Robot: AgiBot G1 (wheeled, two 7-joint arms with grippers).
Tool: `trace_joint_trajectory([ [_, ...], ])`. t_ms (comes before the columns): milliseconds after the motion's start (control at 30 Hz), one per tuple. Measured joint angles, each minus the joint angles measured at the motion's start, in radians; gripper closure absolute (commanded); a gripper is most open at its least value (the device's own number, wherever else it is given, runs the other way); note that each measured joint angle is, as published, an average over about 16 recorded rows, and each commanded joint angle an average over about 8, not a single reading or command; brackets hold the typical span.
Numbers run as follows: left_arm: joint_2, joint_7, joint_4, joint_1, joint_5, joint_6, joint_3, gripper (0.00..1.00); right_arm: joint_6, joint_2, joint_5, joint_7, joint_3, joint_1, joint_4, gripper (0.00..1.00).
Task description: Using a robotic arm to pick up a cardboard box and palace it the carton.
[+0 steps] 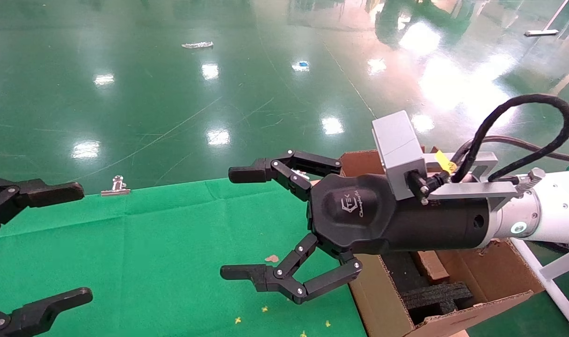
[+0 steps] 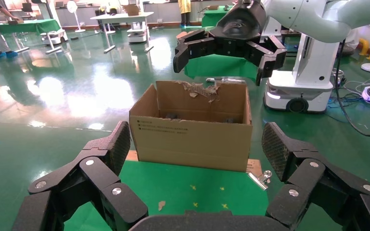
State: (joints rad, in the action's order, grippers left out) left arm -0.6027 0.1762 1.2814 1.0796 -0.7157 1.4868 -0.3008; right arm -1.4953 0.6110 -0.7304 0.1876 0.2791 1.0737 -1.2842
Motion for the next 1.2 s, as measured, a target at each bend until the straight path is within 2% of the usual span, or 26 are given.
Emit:
trace_joint_trajectory([
  [1200, 0.0, 0.0, 0.0, 0.0, 0.0, 0.0, 0.0, 0.0, 0.0, 0.0, 0.0, 0.0, 0.001, 0.001, 0.0, 0.0],
])
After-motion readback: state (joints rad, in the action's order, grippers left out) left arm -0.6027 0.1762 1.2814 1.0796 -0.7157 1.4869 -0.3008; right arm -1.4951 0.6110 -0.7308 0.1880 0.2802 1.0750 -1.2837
